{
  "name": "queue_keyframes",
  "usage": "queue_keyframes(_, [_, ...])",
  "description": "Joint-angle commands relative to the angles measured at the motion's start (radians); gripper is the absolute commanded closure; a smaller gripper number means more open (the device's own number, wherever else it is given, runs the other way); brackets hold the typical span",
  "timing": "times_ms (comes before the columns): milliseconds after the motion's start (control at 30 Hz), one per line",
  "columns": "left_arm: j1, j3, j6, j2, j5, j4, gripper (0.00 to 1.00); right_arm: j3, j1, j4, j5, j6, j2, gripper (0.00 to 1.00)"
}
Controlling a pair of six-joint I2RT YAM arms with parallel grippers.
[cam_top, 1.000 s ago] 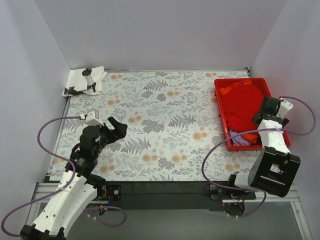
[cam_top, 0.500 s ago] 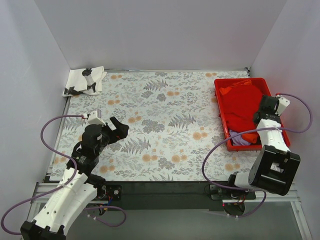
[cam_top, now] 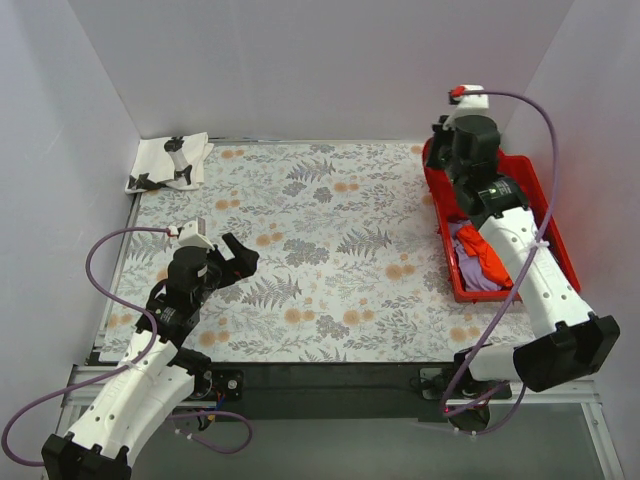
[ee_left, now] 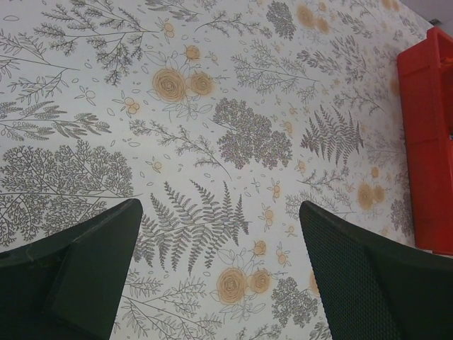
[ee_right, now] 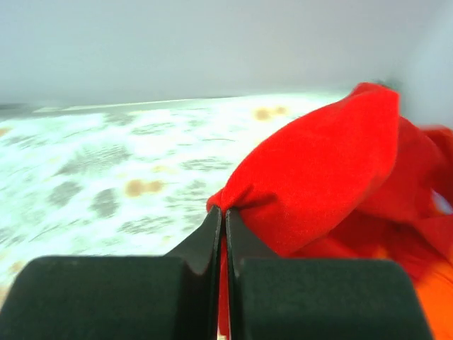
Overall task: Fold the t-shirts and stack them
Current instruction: Grab the tshirt from the pile, then move the tshirt to the center of the board
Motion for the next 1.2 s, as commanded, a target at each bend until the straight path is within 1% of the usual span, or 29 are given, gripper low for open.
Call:
queue_keyframes(0, [-0.001,0.003,0.015,-0.005,-0.024,-0.004,0.07,0.083,0.182,0.005,-0.065,-0.044,0.032,0.99])
queue_keyframes(33, [0.000,0.001,0.013,-0.005,-0.029,-0.005,0.07,0.096,0.227,0.007,-0.067,-0.042,0.038,0.99])
queue_keyframes(67, [-0.003,0.003,0.011,-0.007,-0.032,-0.005,0.07,0.136,0.306,0.008,-0.073,-0.042,0.047,0.99])
queue_keyframes(133, [-0.001,0.001,0.011,-0.007,-0.035,-0.005,0.07,0.179,0.377,0.010,-0.079,-0.042,0.078,0.99])
queue_keyframes(167, [-0.001,0.001,0.011,-0.004,-0.039,-0.007,0.08,0.214,0.437,0.014,-0.099,-0.046,0.086,0.99])
queue_keyframes(267, [-0.001,0.003,0.011,0.001,-0.041,-0.010,0.08,0.254,0.525,0.037,-0.160,-0.063,0.109,0.99])
queue_keyframes(367, [-0.003,0.003,0.008,-0.004,-0.047,-0.011,0.08,0.262,0.572,0.073,-0.235,-0.066,0.115,0.99])
queue_keyframes(500, [-0.001,0.001,0.005,-0.011,-0.064,-0.015,0.08,0.215,0.588,0.083,-0.277,-0.030,0.121,0.99])
queue_keyframes(667, [-0.001,0.000,-0.002,-0.021,-0.073,-0.022,0.08,0.049,0.605,0.111,-0.369,0.035,0.095,0.99])
queue_keyframes(767, [-0.001,0.001,-0.004,-0.015,-0.079,-0.021,0.08,-0.035,0.608,0.126,-0.383,0.070,0.084,0.99])
queue_keyframes(867, [-0.001,0.003,-0.004,-0.008,-0.082,-0.024,0.08,-0.095,0.608,0.132,-0.363,0.081,0.073,0.99])
queue_keyframes(1033, [-0.001,0.003,-0.007,-0.010,-0.090,-0.025,0.08,-0.106,0.608,0.131,-0.338,0.078,0.092,0.99])
queue_keyframes(1133, [-0.001,0.007,-0.016,-0.013,-0.111,-0.034,0.08,-0.028,0.608,0.131,-0.360,0.066,0.150,0.99])
queue_keyframes(1167, [-0.001,0.009,-0.021,-0.019,-0.136,-0.044,0.08,0.003,0.608,0.131,-0.396,0.056,0.194,0.99])
